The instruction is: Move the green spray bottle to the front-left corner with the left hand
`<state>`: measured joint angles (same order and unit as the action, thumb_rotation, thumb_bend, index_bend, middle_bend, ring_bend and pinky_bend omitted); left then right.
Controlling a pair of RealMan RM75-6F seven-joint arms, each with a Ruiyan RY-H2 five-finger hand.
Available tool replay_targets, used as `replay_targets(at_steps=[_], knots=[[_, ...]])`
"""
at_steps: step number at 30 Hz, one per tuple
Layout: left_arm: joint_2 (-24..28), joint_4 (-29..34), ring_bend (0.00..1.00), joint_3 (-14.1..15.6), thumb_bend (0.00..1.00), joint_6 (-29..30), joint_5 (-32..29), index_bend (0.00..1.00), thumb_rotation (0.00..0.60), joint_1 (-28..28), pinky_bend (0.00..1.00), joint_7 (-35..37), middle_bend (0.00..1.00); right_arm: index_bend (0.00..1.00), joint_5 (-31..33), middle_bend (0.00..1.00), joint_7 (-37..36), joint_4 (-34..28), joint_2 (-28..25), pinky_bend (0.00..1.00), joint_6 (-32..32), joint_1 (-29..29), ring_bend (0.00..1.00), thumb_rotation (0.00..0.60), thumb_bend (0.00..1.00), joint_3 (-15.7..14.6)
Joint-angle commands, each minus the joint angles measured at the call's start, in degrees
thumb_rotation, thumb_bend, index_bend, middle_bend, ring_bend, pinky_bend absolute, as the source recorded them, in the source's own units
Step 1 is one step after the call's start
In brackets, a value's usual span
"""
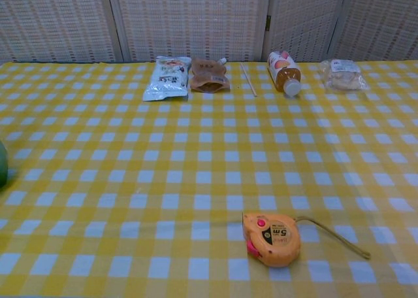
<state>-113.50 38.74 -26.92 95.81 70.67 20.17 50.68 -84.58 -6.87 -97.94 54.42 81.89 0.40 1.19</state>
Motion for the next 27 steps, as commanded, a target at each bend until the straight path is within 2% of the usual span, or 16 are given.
replay_targets(at_steps=[1,11,14,18,21,27], knots=[[0.61,0.72,0.61,0.56,0.48,0.73,0.35,0.61,0.600,-1.06,0.24,-0.05,0.87,0.00,-0.17,0.00,-0.18,0.05,0.03,0.00,0.11,-0.05,0.00,0.600,0.31,-0.10],[2.54,4.35,0.58,3.35,0.34,3.90,2.63,0.60,0.600,-4.83,0.24,-1.08,0.86,0.00,-1.66,0.00,-0.80,0.09,-0.07,0.00,1.52,-0.80,0.00,0.600,0.31,-0.82],[3.13,5.37,0.54,4.33,0.29,4.43,3.57,0.59,0.591,-5.35,0.24,-2.77,0.80,0.00,-2.16,0.00,-1.02,0.09,-0.13,0.00,2.06,-1.09,0.00,0.600,0.31,-1.05],[3.62,6.52,0.50,5.52,0.26,4.39,4.43,0.59,0.472,-6.02,0.23,-3.92,0.71,0.00,-2.60,0.00,-1.16,0.10,-0.24,0.00,2.70,-1.47,0.00,0.600,0.31,-1.30],[3.93,7.54,0.49,5.89,0.25,4.69,4.85,0.59,0.387,-6.45,0.23,-4.34,0.69,0.00,-2.92,0.00,-1.23,0.14,-0.32,0.00,3.00,-1.62,0.00,0.600,0.31,-1.43],[4.35,8.70,0.48,6.08,0.23,6.52,5.85,0.59,0.316,-7.10,0.23,-5.14,0.65,0.00,-3.54,0.00,-1.44,0.24,-0.33,0.00,3.49,-1.89,0.00,0.600,0.31,-1.71]])
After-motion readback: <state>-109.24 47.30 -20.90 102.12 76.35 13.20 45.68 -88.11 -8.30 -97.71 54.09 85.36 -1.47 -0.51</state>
